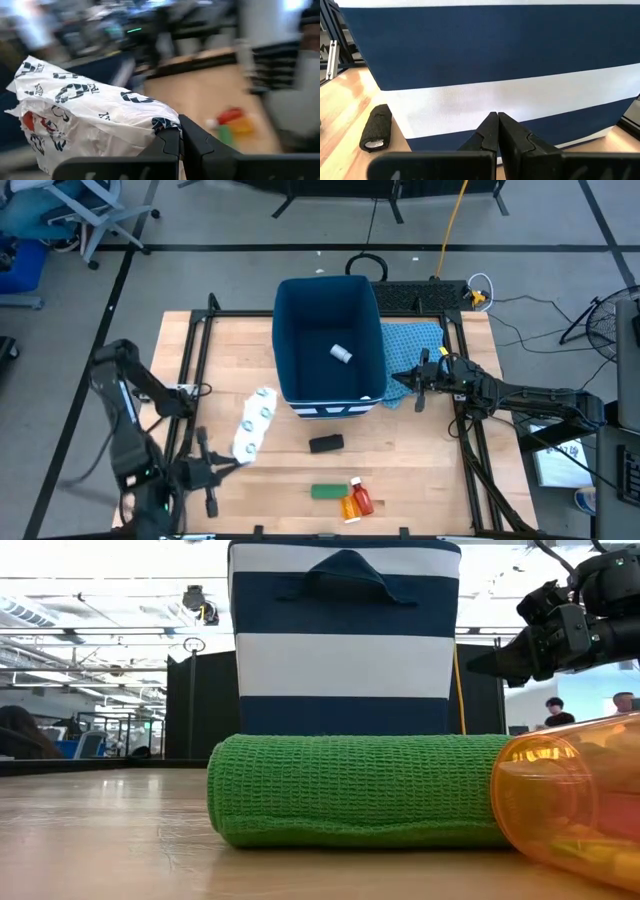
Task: Pick & place medical supplies in basket/bin
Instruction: Put the white mailer bag into the blue bin
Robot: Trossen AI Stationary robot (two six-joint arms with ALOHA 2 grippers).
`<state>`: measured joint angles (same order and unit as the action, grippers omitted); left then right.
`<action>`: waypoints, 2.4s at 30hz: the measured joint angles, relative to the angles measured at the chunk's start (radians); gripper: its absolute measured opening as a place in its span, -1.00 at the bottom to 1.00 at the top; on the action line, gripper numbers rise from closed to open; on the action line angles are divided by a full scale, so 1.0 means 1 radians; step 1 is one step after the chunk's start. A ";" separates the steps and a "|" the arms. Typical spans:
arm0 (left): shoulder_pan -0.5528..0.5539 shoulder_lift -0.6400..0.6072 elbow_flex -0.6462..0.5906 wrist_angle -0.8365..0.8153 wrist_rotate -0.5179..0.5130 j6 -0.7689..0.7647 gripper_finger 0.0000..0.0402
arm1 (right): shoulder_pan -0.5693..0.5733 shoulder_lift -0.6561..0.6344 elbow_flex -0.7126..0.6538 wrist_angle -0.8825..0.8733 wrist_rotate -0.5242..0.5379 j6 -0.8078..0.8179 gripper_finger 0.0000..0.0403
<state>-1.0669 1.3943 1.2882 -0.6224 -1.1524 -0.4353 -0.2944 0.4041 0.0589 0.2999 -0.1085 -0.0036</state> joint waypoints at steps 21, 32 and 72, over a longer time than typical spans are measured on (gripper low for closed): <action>0.273 -0.221 0.045 0.118 0.749 0.777 -1.00 | 0.000 0.001 0.000 -0.051 0.000 0.018 -1.00; 0.271 -0.563 -0.049 0.010 0.638 0.834 -1.00 | 0.000 0.003 0.000 -0.073 0.000 0.018 -1.00; 0.909 -0.544 -0.212 0.498 0.811 0.986 -1.00 | 0.000 0.003 0.000 0.101 -0.154 -0.252 -1.00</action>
<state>-0.1577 0.8505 1.0766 -0.1240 -0.3410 0.5503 -0.2947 0.4068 0.0587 0.4007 -0.2630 -0.2558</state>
